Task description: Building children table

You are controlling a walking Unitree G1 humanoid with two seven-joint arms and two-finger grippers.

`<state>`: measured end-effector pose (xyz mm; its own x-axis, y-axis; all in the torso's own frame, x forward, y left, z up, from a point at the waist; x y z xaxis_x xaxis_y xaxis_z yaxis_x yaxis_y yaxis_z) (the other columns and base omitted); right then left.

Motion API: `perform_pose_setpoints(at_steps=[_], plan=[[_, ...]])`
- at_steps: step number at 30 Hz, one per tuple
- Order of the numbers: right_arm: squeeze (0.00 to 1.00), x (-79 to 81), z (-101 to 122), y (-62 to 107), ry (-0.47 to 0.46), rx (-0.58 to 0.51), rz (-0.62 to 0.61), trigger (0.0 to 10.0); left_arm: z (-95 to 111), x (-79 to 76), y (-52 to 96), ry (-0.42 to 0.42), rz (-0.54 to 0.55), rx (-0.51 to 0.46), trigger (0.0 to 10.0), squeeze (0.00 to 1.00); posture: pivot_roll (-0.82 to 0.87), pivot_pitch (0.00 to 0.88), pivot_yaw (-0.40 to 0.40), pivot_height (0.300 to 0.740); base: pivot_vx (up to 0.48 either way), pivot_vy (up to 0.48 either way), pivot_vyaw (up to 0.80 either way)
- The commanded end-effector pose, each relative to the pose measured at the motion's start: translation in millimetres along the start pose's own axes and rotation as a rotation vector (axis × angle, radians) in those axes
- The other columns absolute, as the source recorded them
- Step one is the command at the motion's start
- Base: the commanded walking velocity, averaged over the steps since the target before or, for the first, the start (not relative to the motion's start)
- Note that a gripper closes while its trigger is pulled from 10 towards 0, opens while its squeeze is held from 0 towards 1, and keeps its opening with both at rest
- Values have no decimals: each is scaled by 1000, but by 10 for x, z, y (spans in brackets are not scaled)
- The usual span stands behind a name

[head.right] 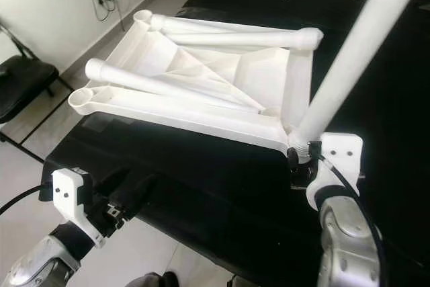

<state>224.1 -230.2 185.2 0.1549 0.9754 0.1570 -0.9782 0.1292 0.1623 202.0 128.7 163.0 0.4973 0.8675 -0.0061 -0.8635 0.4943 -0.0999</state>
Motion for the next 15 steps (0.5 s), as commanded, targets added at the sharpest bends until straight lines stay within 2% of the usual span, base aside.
perform_pose_setpoints(at_steps=[1, 2, 3, 4, 5, 7, 8, 10, 12, 15], plan=[[953, 34, 31, 49, -16, -23, 53, 10000, -58, 40, 20, -9, 12, 29, 10000, 0, -58, 199, 66, 740, 0, 0, 0], [749, 74, 18, 87, -10, -14, 104, 10000, -60, 58, 11, -18, 16, 32, 10000, 0, -66, 198, 73, 740, 0, 0, 0], [749, 74, 18, 87, -10, -14, 104, 10000, -60, 58, 11, -18, 16, 32, 10000, 0, -66, 198, 73, 740, 0, 0, 0], [0, 233, -57, 215, 34, 31, 282, 10000, -73, 107, -13, -32, 35, 42, 10000, 0, -73, 195, 76, 740, 0, 0, 0], [0, 233, -57, 215, 34, 31, 282, 10000, -73, 107, -13, -32, 35, 42, 10000, 0, -73, 195, 76, 740, 0, 0, 0], [0, 377, -152, 329, 55, 94, 446, 10000, -89, 149, -32, -45, 61, 54, 10000, 0, -72, 188, 78, 740, 0, 0, 0], [0, 494, -192, 386, 39, 140, 580, 10000, -103, 187, -44, -61, 94, 68, 10000, 0, -69, 181, 77, 740, 0, 0, 0], [0, 557, -199, 406, 73, 163, 668, 10000, -114, 219, -52, -76, 121, 78, 10000, 0, -68, 179, 78, 740, 0, 0, 0], [0, 566, -200, 409, 85, 166, 682, 10000, -116, 225, -53, -79, 126, 80, 10000, 0, -68, 179, 78, 740, 0, 0, 0], [0, 716, -253, 462, 107, 250, 908, 10000, -132, 271, -72, -101, 170, 85, 10000, 0, -48, 154, 72, 740, 0, 0, 0]])
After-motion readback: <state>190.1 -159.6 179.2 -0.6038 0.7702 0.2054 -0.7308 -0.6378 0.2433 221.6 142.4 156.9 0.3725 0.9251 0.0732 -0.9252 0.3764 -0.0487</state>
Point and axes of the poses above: a point about 5 cm out from each wrist's last joint towards the gripper, its own y axis pointing back from the gripper into the wrist, its own z axis along the axis of the wrist's last joint, x = y × z, the point moved 1 cm from there along -y, pointing out of the wrist towards the gripper, and after that the axes turned 13 degrees about -y, right-handed, at the moved point
